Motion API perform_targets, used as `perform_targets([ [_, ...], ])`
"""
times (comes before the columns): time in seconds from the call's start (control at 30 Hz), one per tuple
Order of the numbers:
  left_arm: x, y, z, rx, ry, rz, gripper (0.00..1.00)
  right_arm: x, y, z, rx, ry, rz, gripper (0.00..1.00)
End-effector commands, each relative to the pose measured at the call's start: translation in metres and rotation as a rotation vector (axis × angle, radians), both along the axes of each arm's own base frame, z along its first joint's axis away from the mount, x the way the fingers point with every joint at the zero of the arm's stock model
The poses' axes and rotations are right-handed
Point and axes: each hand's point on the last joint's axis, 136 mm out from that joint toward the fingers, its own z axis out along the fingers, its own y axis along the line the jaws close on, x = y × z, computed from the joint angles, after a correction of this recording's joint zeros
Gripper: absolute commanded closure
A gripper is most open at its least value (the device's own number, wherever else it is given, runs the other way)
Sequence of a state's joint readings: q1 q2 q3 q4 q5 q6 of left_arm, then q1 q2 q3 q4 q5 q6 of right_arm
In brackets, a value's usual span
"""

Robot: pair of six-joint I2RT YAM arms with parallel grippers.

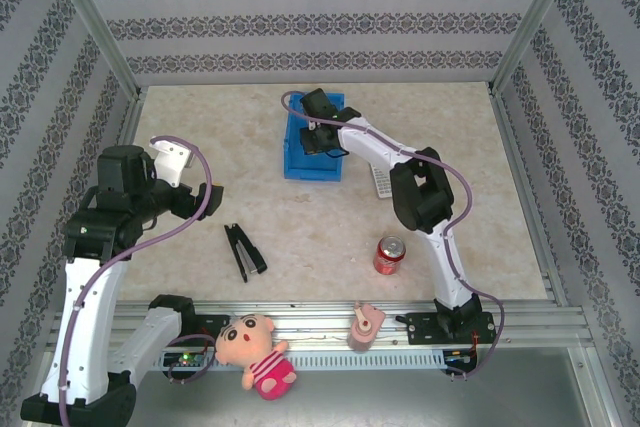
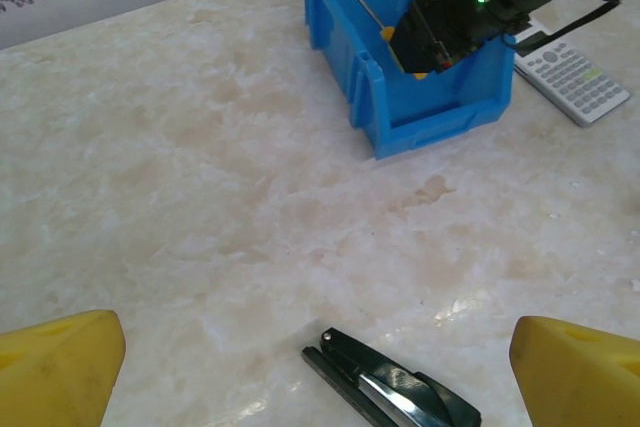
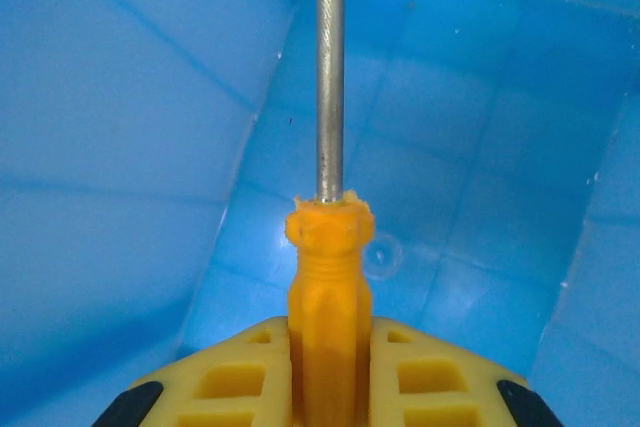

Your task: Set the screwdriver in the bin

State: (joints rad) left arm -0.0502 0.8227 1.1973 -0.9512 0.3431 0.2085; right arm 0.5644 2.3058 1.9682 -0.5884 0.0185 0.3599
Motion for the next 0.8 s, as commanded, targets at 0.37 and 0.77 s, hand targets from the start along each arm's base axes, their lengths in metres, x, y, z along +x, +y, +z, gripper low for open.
perform_targets([
  [0.37,-0.003,0.0,0.007,-0.017,-0.018,0.002,0.01,0.016,0.01,-0.031,0.001,0.054,-0.005,0.8],
  [0.77,-0.004,0.0,0.006,-0.023,-0.018,0.004,0.01,0.015,0.011,-0.048,-0.005,0.09,-0.009,0.74],
])
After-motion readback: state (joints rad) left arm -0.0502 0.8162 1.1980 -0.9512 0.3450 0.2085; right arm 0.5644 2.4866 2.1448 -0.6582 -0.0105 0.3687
